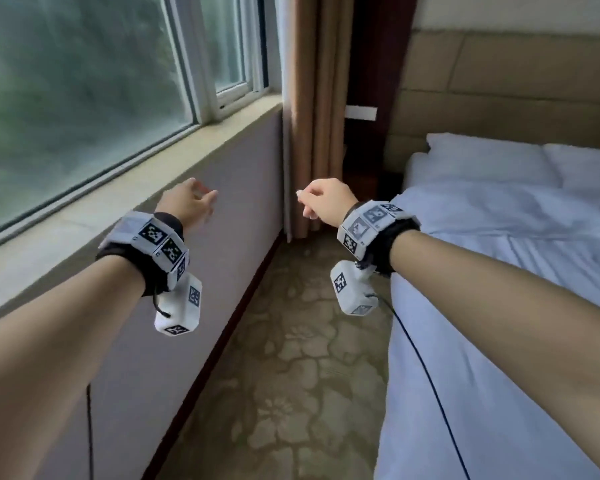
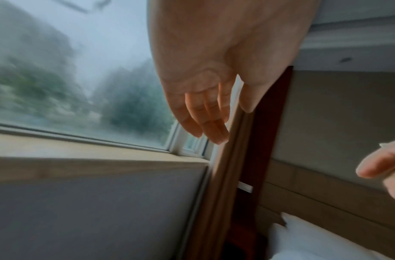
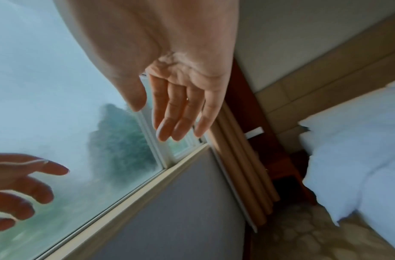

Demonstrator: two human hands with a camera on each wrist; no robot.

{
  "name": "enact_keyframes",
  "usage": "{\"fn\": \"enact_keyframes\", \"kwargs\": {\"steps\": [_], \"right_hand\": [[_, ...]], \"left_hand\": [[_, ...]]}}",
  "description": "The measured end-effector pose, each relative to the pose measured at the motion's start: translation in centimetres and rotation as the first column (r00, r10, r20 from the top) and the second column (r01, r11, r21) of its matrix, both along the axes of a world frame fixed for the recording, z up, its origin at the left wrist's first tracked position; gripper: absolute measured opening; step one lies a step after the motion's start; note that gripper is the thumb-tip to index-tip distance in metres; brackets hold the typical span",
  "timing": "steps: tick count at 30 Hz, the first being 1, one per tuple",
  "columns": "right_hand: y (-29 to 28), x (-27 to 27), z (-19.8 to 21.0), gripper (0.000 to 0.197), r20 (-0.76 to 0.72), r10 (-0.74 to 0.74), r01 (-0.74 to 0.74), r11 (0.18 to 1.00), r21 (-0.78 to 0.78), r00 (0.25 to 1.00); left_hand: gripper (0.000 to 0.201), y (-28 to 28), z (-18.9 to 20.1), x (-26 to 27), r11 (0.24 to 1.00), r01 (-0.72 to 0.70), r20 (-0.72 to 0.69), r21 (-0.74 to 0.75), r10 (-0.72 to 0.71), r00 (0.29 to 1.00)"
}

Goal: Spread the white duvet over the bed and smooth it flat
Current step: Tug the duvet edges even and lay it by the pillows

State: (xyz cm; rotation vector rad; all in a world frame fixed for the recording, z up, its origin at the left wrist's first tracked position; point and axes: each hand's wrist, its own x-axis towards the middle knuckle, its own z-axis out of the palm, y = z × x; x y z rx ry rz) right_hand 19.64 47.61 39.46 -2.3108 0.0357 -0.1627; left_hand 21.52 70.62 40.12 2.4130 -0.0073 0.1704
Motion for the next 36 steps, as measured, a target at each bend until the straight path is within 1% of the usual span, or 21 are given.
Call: {"fn": "enact_keyframes", "kwargs": {"steps": [4, 7, 10, 14, 17, 21, 25, 26, 28, 30, 32, 34, 36], "right_hand": [[-8.0, 6.3, -1.1, 0.028, -0.042, -0.23, 0.231, 0.973, -0.002, 0.972], [-14.6, 10.8, -3.2, 0.027, -0.081, -0.352, 0.353, 0.936, -0.003, 0.932], [-21.1, 15.7, -5.2, 0.034, -0.128, -0.465, 0.472, 0.881, 0.028, 0.876], [-29.3, 21.3, -7.4, 0.035, -0.198, -0.622, 0.643, 0.764, 0.062, 0.758], [-34.1, 24.0, -9.0, 0.031, -0.257, -0.682, 0.715, 0.696, 0.058, 0.685], [-40.4, 27.6, -11.6, 0.036, -0.338, -0.736, 0.794, 0.605, 0.061, 0.587], [-46.7, 31.4, -14.4, 0.038, -0.401, -0.808, 0.894, 0.444, 0.065, 0.431], [-48.3, 32.5, -15.1, 0.038, -0.413, -0.826, 0.917, 0.394, 0.064, 0.384], [-51.6, 35.3, -16.5, 0.044, -0.444, -0.855, 0.961, 0.271, 0.053, 0.266], [-53.8, 37.2, -17.8, 0.052, -0.491, -0.854, 0.984, 0.175, 0.04, 0.172], [-55.9, 39.0, -19.1, 0.054, -0.526, -0.844, 0.994, 0.106, 0.025, 0.103], [-57.1, 40.1, -20.6, 0.054, -0.569, -0.821, 0.999, 0.04, 0.005, 0.036], [-58.9, 41.0, -22.2, 0.054, -0.614, -0.789, 1.0, -0.023, 0.0, -0.018]], "left_hand": [[0.023, -8.5, -1.9, 9.7, 0.975, 0.224, -0.011, 0.005, -0.224, 0.975], [0.015, -14.7, -4.3, 16.4, 0.935, 0.354, -0.021, -0.003, -0.354, 0.935], [0.019, -20.4, -5.8, 23.7, 0.922, 0.387, -0.068, -0.026, -0.388, 0.919], [0.019, -28.3, -7.3, 33.0, 0.89, 0.456, -0.104, -0.002, -0.454, 0.885], [0.02, -33.6, -8.8, 38.8, 0.848, 0.528, -0.15, 0.036, -0.518, 0.842], [0.024, -41.8, -12.1, 47.0, 0.808, 0.586, -0.219, 0.055, -0.563, 0.797], [0.029, -50.1, -15.8, 55.0, 0.731, 0.678, -0.287, 0.072, -0.636, 0.716], [0.029, -52.5, -16.4, 57.1, 0.707, 0.703, -0.305, 0.078, -0.655, 0.692], [0.028, -57.1, -17.6, 62.0, 0.652, 0.751, -0.349, 0.105, -0.683, 0.642], [0.029, -60.6, -18.5, 65.9, 0.616, 0.778, -0.384, 0.126, -0.693, 0.611], [0.033, -64.4, -19.4, 69.6, 0.577, 0.8, -0.403, 0.169, -0.7, 0.59], [0.034, -67.8, -20.7, 72.0, 0.505, 0.837, -0.441, 0.212, -0.714, 0.543], [0.035, -71.9, -22.3, 73.8, 0.409, 0.875, -0.478, 0.259, -0.733, 0.484]]}}
